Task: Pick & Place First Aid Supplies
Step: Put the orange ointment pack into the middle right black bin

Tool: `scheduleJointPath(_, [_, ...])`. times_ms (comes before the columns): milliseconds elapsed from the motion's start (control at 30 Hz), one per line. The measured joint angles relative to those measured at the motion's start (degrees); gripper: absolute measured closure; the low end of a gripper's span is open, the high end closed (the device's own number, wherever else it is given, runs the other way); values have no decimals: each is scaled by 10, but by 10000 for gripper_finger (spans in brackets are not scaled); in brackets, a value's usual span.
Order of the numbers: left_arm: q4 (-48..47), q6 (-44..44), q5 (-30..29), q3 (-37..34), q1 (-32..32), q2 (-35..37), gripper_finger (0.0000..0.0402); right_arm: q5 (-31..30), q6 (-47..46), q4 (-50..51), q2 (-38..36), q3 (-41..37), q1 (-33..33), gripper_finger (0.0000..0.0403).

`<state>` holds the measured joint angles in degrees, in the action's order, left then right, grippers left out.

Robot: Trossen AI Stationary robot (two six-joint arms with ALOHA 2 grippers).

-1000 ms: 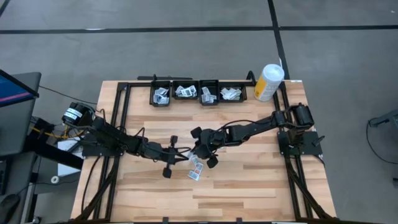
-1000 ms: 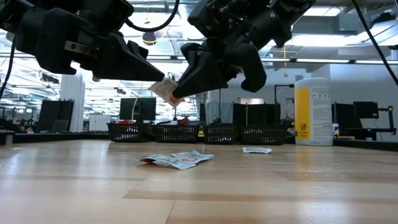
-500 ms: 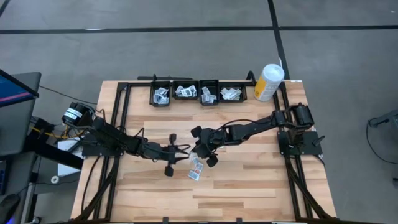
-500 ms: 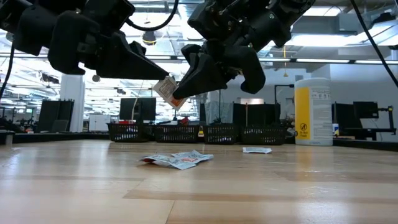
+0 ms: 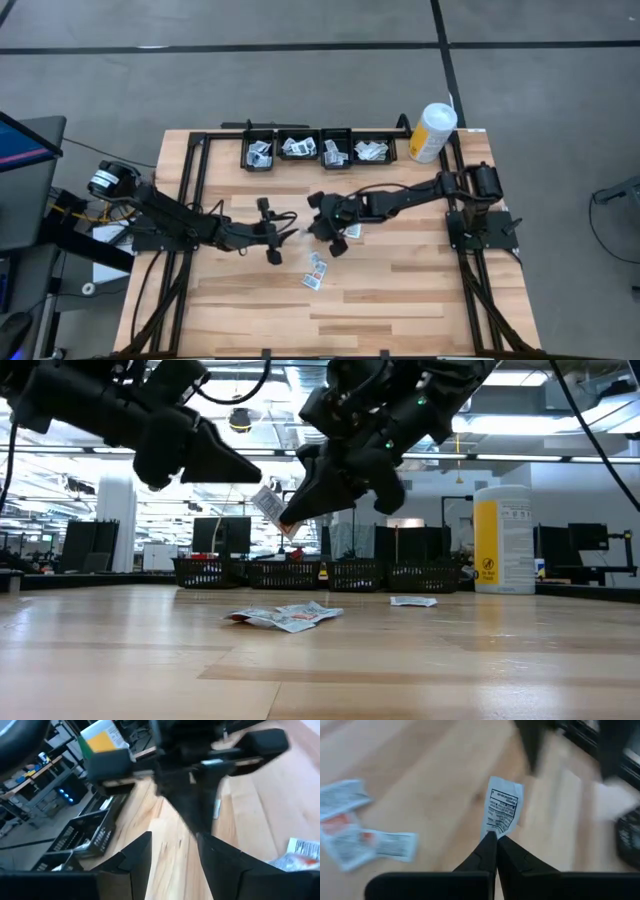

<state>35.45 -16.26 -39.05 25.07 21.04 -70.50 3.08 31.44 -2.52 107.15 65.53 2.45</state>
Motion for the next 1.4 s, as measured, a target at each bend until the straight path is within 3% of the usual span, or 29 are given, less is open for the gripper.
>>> scheduleJointPath(100, [-2, 1, 0, -28, -13, 23, 242, -22, -11, 0, 0, 9, -26, 402])
scheduleJointPath(267, [-1, 33, 9, -81, -63, 58, 241, -110, -55, 2, 0, 21, -85, 403])
scheduleJointPath(500, [9, 106, 163, -125, -153, 61, 243, -228, -140, 19, 0, 27, -189, 403])
scheduleJointPath(633, [12, 136, 228, -132, -180, 48, 241, -232, -200, 40, 0, 27, -230, 403])
scheduleJointPath(833, [49, 142, 245, -137, -184, 17, 245, -230, -231, 43, 0, 27, -254, 394])
scheduleJointPath(1200, [128, 179, 246, -137, -183, -70, 247, -228, -221, 74, 0, 27, -249, 281])
scheduleJointPath(1400, [196, 183, 246, -137, -182, -110, 247, -222, -239, 77, 0, 27, -247, 246])
